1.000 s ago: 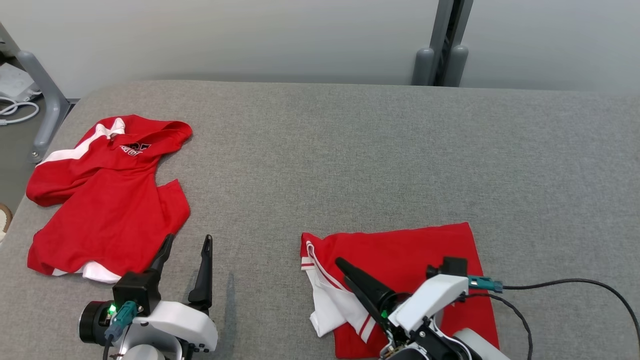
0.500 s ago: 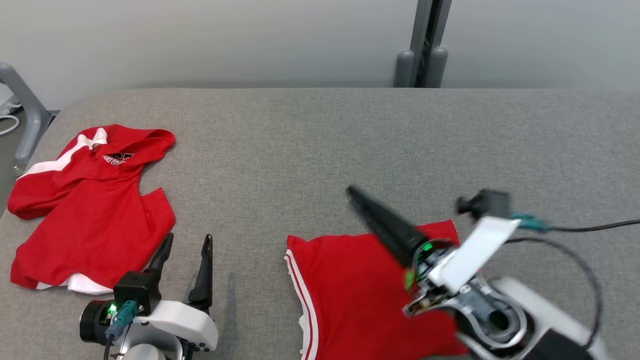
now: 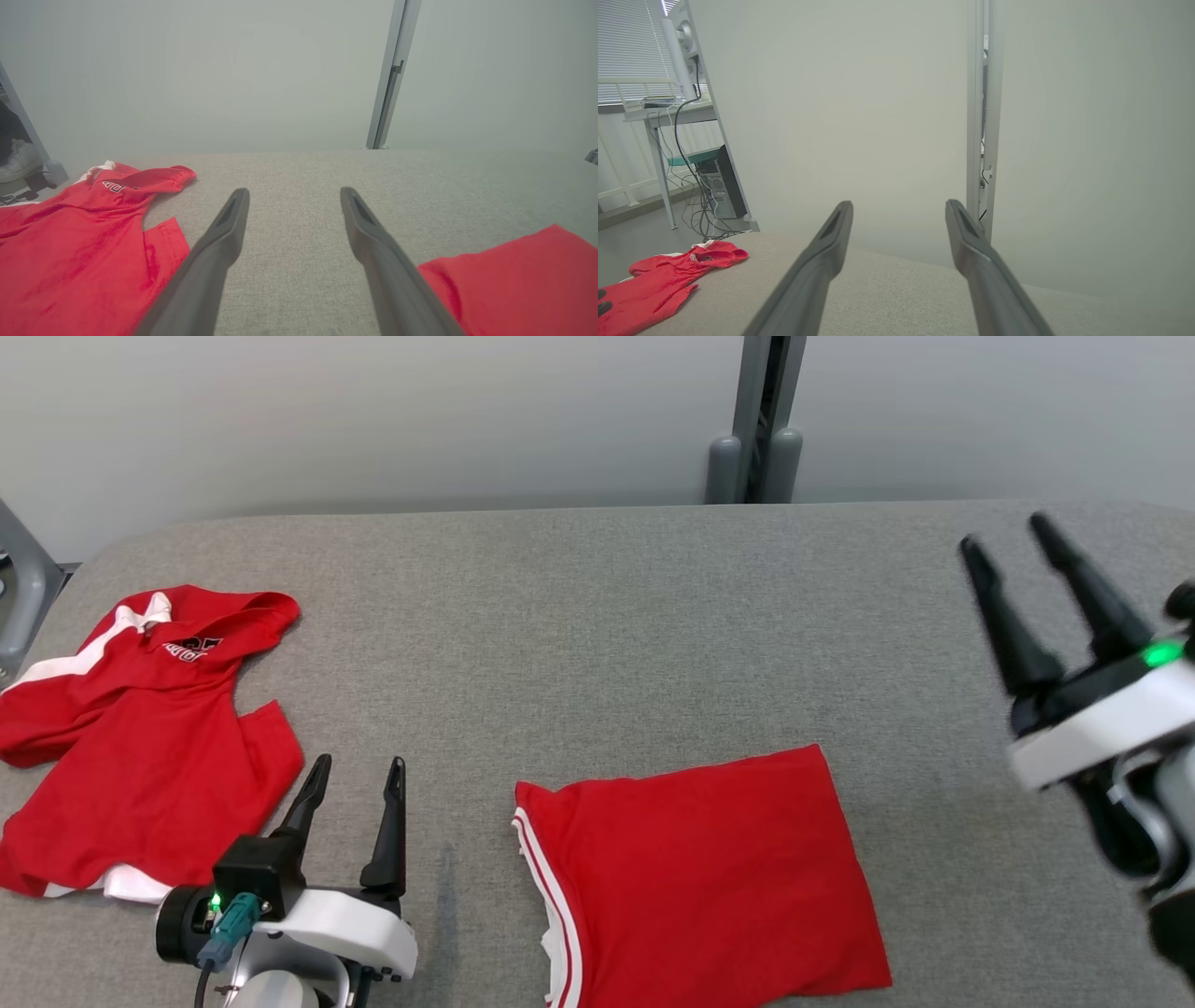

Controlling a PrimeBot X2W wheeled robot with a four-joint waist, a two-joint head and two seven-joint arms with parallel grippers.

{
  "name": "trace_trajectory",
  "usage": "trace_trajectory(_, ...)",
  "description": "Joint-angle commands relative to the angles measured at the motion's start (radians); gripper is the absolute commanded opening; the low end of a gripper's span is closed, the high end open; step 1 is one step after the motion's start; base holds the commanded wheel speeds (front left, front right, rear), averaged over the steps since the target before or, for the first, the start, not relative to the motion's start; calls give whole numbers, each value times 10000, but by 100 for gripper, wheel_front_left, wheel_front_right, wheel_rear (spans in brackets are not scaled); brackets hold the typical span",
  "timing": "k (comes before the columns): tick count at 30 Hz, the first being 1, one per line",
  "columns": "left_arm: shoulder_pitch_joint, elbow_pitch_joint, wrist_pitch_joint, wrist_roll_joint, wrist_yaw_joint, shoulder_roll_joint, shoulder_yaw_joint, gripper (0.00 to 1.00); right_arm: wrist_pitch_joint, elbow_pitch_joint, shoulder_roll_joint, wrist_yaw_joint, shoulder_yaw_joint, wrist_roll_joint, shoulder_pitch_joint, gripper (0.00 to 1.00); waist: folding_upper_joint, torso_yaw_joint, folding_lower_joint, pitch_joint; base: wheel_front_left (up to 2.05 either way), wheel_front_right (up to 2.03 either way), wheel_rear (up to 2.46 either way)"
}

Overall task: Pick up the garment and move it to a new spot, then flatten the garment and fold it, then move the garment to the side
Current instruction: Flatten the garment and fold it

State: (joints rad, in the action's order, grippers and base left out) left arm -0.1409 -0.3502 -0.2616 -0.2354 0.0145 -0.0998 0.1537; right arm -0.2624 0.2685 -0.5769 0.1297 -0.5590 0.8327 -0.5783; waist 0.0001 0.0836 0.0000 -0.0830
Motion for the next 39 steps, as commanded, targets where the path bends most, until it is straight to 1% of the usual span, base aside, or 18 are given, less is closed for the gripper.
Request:
trace_trajectory(1, 83, 107, -29, 63, -18, 9, -54, 100, -25, 8, 655, 17, 698, -881, 668, 100, -1, -20, 0, -7, 0, 0, 0)
trace_trajectory(3, 92, 249, -29, 38, -33, 108, -74, 100, -32, -182, 1262, 7, 1849, -1804, 1296, 100, -1, -48, 0, -8, 0, 0, 0)
trace_trajectory(6, 171, 459, -29, 72, -19, 172, -186, 100, -29, -676, 2016, 9, 2903, -3518, 2295, 100, -1, -93, 0, -8, 0, 0, 0)
trace_trajectory(8, 285, 588, -29, 77, -35, 227, -244, 100, -27, -952, 2601, 10, 3642, -3984, 2957, 100, -1, -127, 0, 12, 0, 0, 0)
trace_trajectory(9, 330, 644, -29, 57, -62, 271, -255, 100, -28, -1062, 2731, 9, 3968, -4238, 3193, 100, -1, -134, 0, 14, 0, 0, 0)
trace_trajectory(13, 487, 808, -29, 130, -146, 333, -313, 100, -27, -1167, 3380, 10, 4641, -4804, 4079, 100, -1, -164, 0, 72, 0, 0, 0)
trace_trajectory(18, 706, 966, -29, 246, -237, 406, -349, 100, -30, -890, 3741, 10, 4904, -4879, 4527, 100, -1, -172, 0, 115, 0, 0, 0)
trace_trajectory(21, 862, 1177, -29, 323, -314, 431, -362, 100, -30, -771, 3822, 10, 4976, -4929, 4653, 100, -1, -152, 0, 112, 0, 0, 0)
trace_trajectory(27, 940, 1114, -29, 391, -387, 460, -279, 100, -31, -696, 3939, 10, 5063, -5030, 4729, 100, -1, -84, 0, 71, 0, 0, 0)
trace_trajectory(32, 842, 1180, -29, 392, -345, 472, -291, 100, -31, -671, 3997, 10, 5039, -5114, 4639, 100, -1, -7, 0, 1, 0, 0, 0)
trace_trajectory(34, 817, 1193, -29, 68, -294, 473, -313, 100, -31, -666, 4011, 10, 5041, -5144, 4581, 100, -1, 14, 0, -26, 0, 0, 0)
trace_trajectory(39, 753, 1200, -29, 53, -194, 473, -196, 100, -31, -691, 4027, 10, 5058, -5163, 4531, 100, -1, 44, 0, -59, 0, 0, 0)
